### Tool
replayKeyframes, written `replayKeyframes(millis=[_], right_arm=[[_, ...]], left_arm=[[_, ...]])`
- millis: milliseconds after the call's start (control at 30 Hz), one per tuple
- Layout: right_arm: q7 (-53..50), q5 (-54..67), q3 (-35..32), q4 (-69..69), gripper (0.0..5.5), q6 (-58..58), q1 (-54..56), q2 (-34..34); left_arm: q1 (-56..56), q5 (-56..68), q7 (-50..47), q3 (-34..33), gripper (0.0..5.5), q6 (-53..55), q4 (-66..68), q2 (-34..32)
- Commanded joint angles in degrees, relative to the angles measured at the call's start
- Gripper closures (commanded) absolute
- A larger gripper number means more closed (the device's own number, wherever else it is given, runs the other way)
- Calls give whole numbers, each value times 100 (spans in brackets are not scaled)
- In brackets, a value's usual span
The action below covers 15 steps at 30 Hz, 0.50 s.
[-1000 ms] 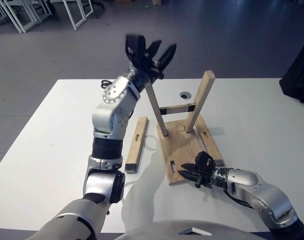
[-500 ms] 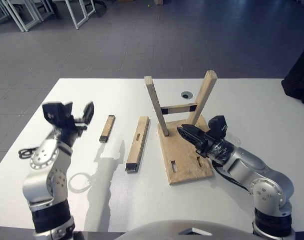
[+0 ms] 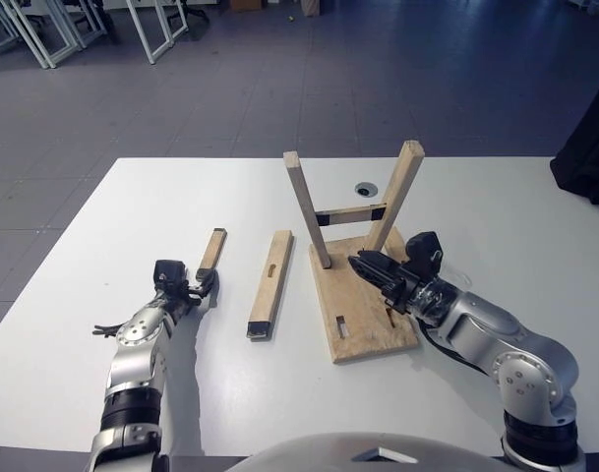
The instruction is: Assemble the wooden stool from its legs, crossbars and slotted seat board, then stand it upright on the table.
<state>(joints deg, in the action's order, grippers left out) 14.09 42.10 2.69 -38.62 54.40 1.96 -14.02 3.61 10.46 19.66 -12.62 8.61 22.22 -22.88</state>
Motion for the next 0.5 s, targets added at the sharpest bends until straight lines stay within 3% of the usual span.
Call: replayKeyframes(millis=[33, 267, 400, 500], right_arm=[[-73, 36, 15, 6, 423, 127, 95, -65], [-169, 116, -51, 13, 423, 234, 210, -67], [-264, 169, -141, 61, 423, 282, 430, -45], [-296, 342, -235, 137, 423, 383, 551, 46]], left_arm=[[-336, -157, 58, 322, 280, 724, 336, 128], [-770, -60, 477, 677, 411, 1336, 304, 22], [-809, 98, 386, 557, 418, 1355, 372, 75], [-993, 190, 30, 307, 418, 531, -252, 297]])
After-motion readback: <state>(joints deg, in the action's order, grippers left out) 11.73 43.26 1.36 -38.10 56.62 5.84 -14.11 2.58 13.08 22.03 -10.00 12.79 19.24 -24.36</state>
